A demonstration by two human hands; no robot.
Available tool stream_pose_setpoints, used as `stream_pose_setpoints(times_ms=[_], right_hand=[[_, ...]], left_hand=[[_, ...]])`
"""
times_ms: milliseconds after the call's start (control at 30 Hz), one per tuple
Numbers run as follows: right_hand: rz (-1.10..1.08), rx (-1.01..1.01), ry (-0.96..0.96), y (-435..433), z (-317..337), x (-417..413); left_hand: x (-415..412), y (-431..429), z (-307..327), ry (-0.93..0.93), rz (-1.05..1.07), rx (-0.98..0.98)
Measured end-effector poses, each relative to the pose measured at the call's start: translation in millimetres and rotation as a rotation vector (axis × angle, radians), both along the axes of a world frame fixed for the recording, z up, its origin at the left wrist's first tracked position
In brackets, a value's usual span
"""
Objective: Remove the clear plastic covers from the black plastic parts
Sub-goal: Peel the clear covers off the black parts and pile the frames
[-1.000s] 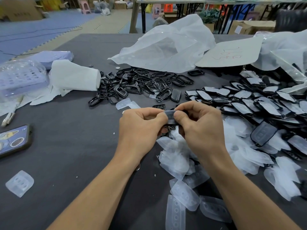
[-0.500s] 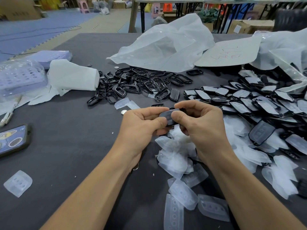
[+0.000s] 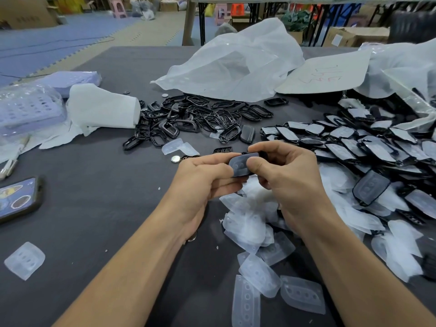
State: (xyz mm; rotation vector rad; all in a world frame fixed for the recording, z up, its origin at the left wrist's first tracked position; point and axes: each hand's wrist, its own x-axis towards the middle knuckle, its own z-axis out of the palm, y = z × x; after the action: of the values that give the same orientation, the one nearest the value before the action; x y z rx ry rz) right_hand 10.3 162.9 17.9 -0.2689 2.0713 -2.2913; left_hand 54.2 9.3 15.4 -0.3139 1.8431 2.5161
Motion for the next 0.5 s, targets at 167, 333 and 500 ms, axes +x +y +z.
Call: stream_pose_setpoints(times_ms=[167,333,500], right_hand=[[-0.009,0.026,0.024,-1.5,0.0,1.8],[0.015,-0.025,-0.051,-3.5,1.5,4.4],[-0.01,-0.014,-0.061,-6.6,1.8,3.5]], left_hand=[[2.2,4.5,0.9,0.021,0.066,-0.042],[2.7,7.7,4.0,0.009,0.127,-0.095],[3.3,9.8,5.4,0.019,0.173,-0.124]])
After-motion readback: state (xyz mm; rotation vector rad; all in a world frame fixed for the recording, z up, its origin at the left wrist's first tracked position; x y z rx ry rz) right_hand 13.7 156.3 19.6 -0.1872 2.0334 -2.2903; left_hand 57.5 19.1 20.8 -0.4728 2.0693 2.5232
